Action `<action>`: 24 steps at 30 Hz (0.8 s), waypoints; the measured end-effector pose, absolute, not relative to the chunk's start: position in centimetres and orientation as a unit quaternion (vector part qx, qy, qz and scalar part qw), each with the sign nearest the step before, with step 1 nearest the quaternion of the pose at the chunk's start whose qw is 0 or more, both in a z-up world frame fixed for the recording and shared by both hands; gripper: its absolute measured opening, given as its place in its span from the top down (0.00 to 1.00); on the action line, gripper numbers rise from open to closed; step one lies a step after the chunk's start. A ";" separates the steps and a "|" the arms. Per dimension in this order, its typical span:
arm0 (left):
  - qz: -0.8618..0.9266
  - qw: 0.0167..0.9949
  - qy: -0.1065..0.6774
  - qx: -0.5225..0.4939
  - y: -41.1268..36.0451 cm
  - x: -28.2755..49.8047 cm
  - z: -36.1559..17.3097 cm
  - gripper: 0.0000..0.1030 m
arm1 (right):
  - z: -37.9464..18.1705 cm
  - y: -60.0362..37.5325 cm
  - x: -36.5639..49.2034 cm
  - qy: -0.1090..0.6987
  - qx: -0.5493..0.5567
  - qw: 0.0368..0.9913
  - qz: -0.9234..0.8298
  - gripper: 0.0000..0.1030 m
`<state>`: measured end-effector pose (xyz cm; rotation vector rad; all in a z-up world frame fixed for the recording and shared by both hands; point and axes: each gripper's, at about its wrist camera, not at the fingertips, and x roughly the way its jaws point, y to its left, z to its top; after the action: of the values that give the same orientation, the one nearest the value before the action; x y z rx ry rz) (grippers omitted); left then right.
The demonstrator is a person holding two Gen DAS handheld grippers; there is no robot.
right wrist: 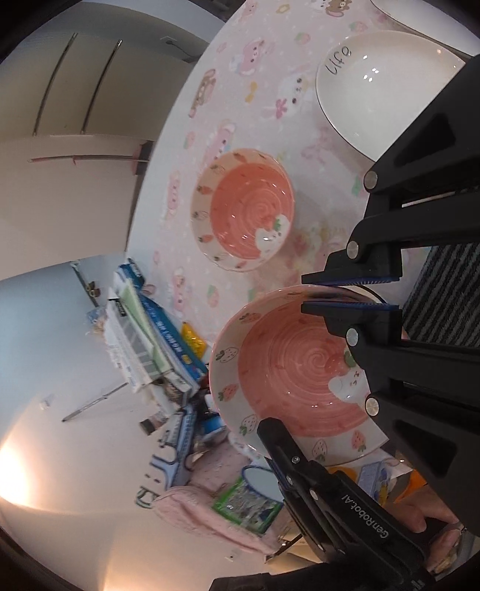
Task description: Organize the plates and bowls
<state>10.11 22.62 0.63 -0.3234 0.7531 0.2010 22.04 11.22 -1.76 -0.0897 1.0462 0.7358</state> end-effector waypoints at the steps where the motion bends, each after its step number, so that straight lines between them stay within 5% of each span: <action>1: 0.098 0.911 0.368 -0.159 22.8 10.0 0.2 0.93 | -2.1 11.6 21.8 0.489 -0.049 0.801 0.341 0.92; 24: 0.097 0.893 0.403 -0.176 24.0 10.9 -5.2 0.93 | -4.4 13.5 21.4 0.489 -0.110 0.805 0.319 0.92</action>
<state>10.89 23.99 -5.16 -0.3658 0.8355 0.2011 21.44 13.51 -4.42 -0.2364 1.0462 0.6824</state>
